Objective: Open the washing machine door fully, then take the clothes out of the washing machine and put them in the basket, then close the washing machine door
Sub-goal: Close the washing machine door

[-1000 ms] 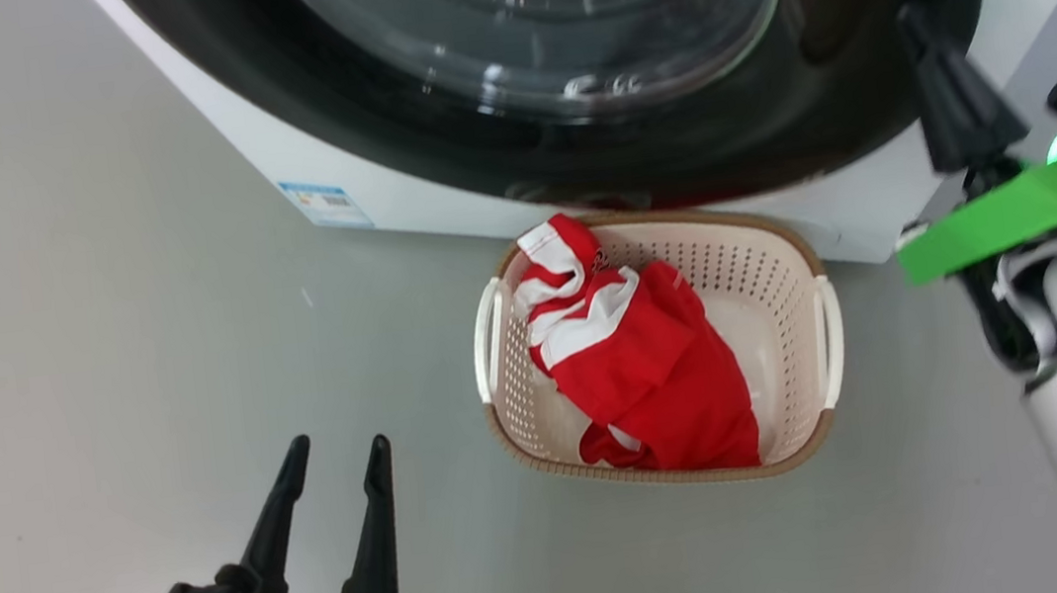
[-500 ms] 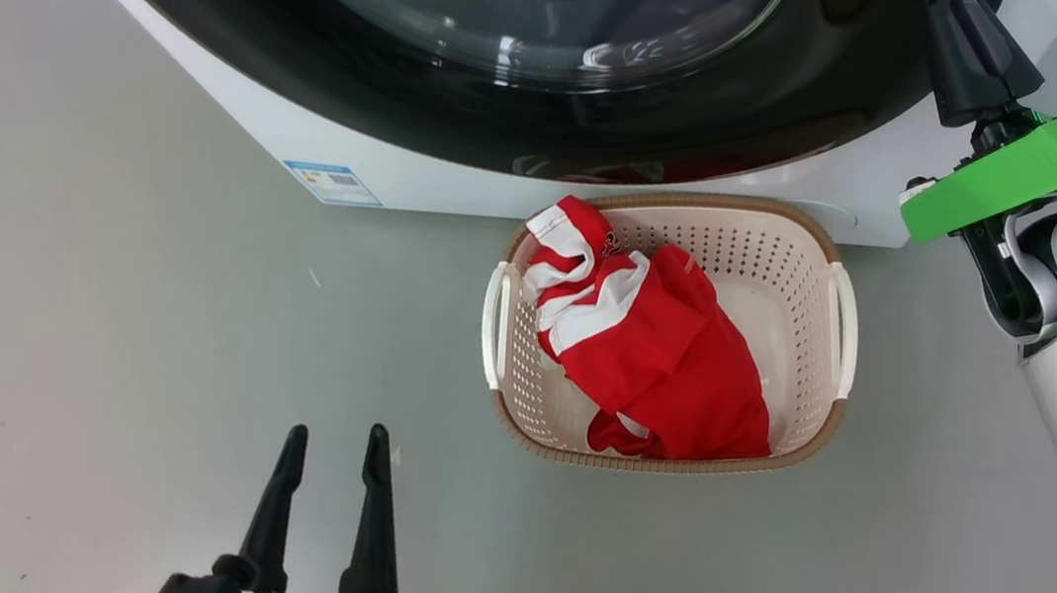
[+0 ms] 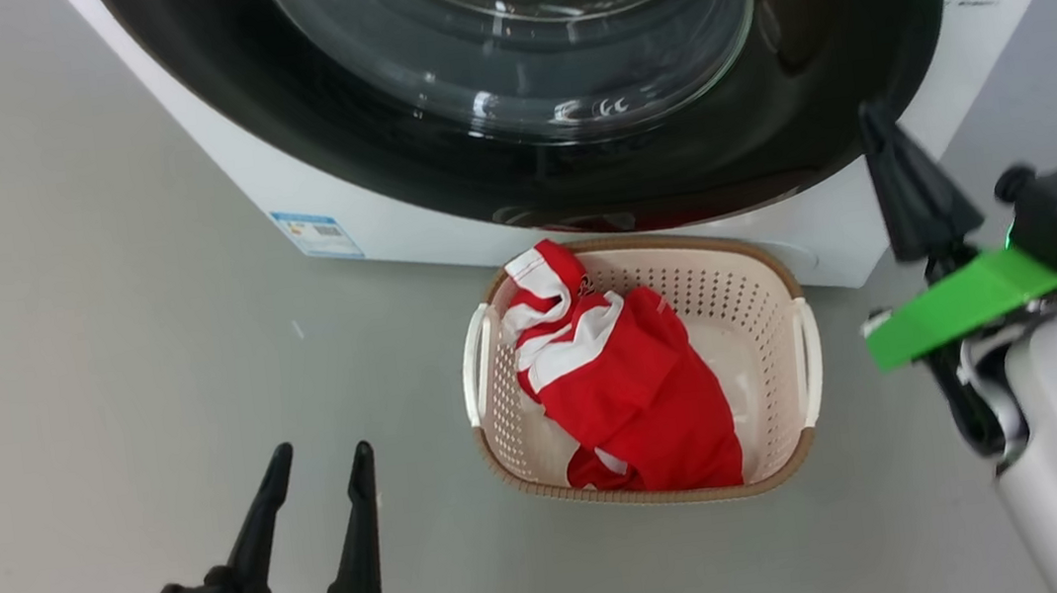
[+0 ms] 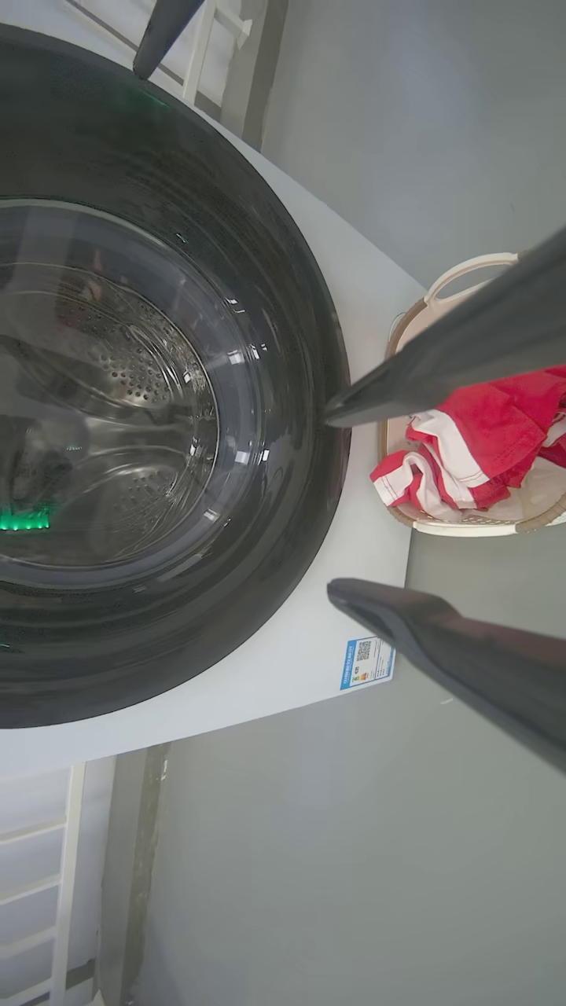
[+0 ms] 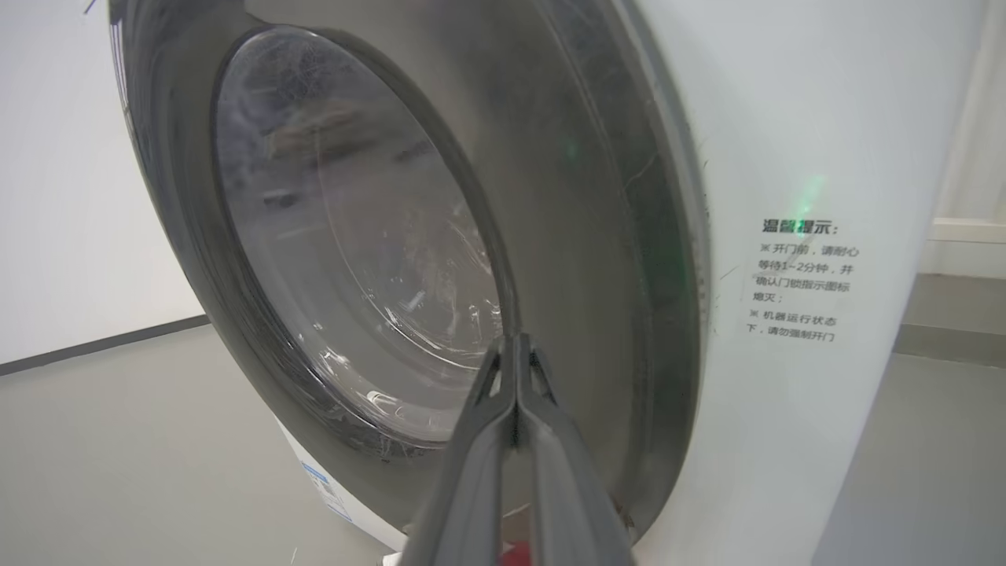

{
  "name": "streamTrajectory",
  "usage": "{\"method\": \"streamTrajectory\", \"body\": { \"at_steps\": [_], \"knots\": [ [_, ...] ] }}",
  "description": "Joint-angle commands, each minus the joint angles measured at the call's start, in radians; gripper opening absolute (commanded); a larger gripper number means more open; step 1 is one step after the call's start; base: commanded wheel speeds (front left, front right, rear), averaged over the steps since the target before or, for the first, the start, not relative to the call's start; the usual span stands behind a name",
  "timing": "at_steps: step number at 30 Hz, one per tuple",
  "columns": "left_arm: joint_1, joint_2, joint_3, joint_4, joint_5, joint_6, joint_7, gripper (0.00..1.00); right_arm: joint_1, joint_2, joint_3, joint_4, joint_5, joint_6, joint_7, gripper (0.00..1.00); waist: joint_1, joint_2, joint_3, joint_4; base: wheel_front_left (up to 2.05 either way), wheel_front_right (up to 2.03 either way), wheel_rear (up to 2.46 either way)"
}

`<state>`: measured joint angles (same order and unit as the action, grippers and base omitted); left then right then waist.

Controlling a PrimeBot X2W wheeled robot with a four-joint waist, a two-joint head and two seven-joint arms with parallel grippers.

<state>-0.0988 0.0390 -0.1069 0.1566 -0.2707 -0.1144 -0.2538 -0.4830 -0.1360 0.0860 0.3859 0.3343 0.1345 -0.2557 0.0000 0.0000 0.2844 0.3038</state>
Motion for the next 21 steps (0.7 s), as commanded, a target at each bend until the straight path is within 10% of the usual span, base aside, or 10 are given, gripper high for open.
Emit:
{"method": "streamTrajectory", "body": {
  "at_steps": [1, 2, 21],
  "knots": [
    [0.014, 0.011, 0.042, -0.016, 0.011, -0.004, -0.008, 1.00, 0.028, 0.011, 0.025, -0.029, -0.001, -0.004, -0.006, 0.81, 0.0000, 0.0000, -0.024, -0.017, 0.00, 0.00, 0.00],
    [0.019, 0.011, 0.047, -0.014, 0.016, -0.005, -0.008, 1.00, 0.045, 0.012, 0.026, -0.029, 0.002, -0.004, -0.006, 1.00, 0.0000, 0.0000, -0.032, -0.022, 0.00, 0.00, 0.00],
    [0.087, 0.024, 0.123, 0.002, 0.052, -0.016, -0.008, 1.00, 0.344, 0.022, -0.019, -0.079, -0.007, -0.004, -0.006, 1.00, 0.0000, 0.0000, -0.158, -0.159, 0.00, 0.00, 0.00]
  ]
}}
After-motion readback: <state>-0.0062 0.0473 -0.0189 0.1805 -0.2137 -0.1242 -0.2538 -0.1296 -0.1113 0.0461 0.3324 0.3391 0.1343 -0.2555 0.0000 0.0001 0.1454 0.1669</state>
